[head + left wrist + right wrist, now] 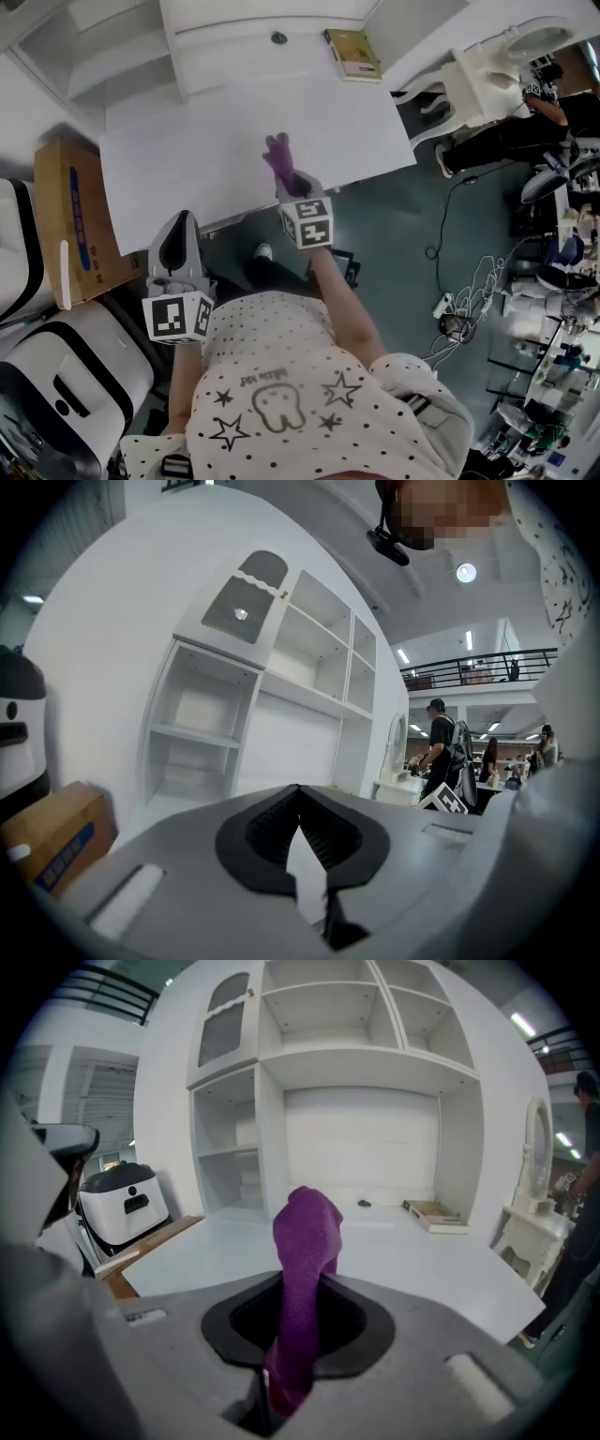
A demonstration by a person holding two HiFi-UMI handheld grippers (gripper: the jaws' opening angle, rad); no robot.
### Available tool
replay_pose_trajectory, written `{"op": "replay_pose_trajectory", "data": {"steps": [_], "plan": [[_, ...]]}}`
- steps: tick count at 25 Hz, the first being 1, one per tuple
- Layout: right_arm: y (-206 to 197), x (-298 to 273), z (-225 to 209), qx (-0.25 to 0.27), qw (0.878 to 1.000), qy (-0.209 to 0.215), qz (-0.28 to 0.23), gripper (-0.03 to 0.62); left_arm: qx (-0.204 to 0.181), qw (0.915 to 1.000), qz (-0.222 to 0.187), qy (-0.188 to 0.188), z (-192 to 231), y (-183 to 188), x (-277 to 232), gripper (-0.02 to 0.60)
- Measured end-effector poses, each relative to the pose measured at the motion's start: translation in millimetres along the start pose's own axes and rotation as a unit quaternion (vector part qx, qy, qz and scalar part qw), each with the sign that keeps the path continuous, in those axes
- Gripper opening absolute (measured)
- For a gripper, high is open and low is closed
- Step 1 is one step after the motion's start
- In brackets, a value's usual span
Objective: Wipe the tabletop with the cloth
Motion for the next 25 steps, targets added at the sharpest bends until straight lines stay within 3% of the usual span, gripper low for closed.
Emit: {"op": "replay_pose_trajectory", "data": {"steps": [8, 25], "plan": [[10, -2, -74, -0.017, 1.000, -0.017, 0.005, 0.067, -0.002, 1.0000, 0.003, 0.001, -46, -6, -36, -0.005], [77, -85, -120, -0.025, 0.999, -0.008, 0.034, 0.067, -0.005, 0.9998, 0.019, -0.003, -28, 29, -139, -0.005]]}}
Point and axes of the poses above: the fingertips, and each gripper's own axes: x backward along the fingers, z to its left, y out of its top, the point moved 7 cm from there along x, backward along the fingers, and after that the axes turned 5 degrees about z, right-handed, at the moved point
